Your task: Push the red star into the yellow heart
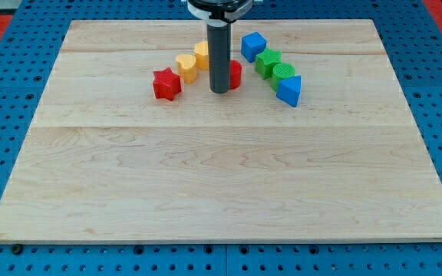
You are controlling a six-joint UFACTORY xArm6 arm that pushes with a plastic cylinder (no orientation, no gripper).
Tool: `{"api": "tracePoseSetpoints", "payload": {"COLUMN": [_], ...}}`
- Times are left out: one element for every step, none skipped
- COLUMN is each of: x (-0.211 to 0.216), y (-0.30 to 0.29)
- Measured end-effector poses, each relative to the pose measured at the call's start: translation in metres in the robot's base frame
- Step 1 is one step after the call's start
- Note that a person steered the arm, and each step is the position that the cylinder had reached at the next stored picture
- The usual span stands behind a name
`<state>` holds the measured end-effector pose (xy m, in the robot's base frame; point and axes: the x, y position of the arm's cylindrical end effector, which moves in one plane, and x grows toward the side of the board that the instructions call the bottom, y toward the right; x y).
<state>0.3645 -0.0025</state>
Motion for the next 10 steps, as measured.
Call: {"api": "tracePoseSetpoints", "payload": {"x": [0.0,0.063,0.094,0.094,0.118,0.206,0.254,0.254,0.25,0.247], "y": [0.001,-0.001,0.005,0.008,-0.002,-0.008,0.026,0.061,0.108,0.171]}}
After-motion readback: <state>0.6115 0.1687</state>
